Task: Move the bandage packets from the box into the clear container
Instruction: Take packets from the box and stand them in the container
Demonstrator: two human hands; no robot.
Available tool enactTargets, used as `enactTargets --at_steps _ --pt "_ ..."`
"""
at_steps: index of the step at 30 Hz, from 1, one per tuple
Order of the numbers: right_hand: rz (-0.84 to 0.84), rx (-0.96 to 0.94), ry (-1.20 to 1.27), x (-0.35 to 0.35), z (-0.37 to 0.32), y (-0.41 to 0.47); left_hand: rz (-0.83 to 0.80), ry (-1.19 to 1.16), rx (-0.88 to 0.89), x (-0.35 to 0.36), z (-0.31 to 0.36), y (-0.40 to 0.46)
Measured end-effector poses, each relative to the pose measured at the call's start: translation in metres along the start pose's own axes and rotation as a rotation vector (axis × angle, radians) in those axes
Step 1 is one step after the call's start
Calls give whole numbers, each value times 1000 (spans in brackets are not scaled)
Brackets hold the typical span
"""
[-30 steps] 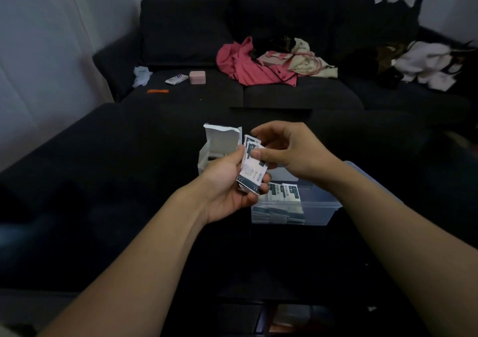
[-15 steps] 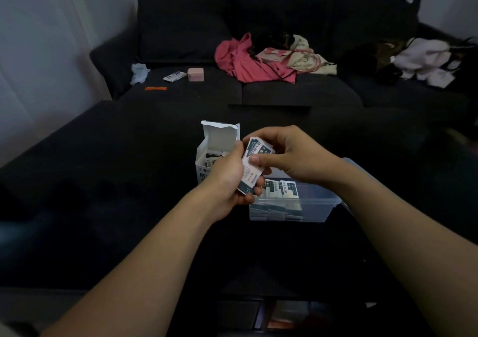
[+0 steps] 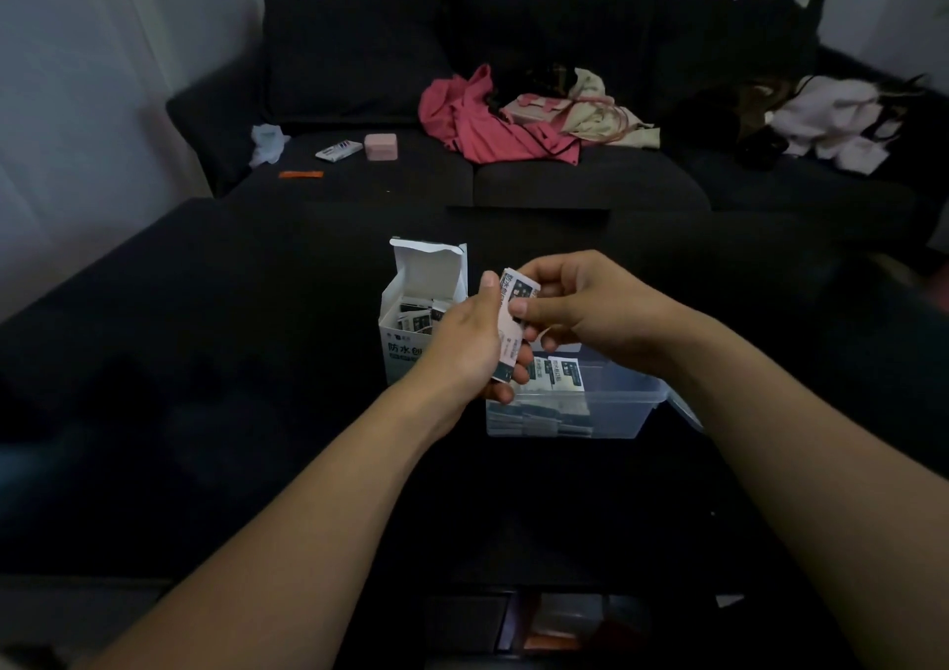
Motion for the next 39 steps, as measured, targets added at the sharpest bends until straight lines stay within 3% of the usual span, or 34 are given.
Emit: enactTargets --at_steps 4,9,13,19,24,29,39 --pt "49 41 -1 -14 3 4 -27 111 6 -1 0 0" --pt "138 134 -234 -56 21 8 169 515 412 -20 9 6" --pt "134 228 -452 -81 35 10 44 787 491 -16 2 8" --pt "2 317 -833 -73 41 16 -28 992 541 -8 1 6" --pt "-19 385 -928 -58 47 18 -78 1039 515 -7 -4 6" --pt "95 437 -1072 -53 53 24 -84 1038 534 -7 -6 7" --pt "172 404 -1312 -43 55 27 -104 1033 547 -7 -10 9"
Point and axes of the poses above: each hand's wrist, its own y-axis towards the middle knuckle, its own x-axis out of the palm, z = x × y, the point moved 5 cm from there along y, towards the middle knuckle, and after that the axes turned 8 degrees about z, right-handed, at the moved point
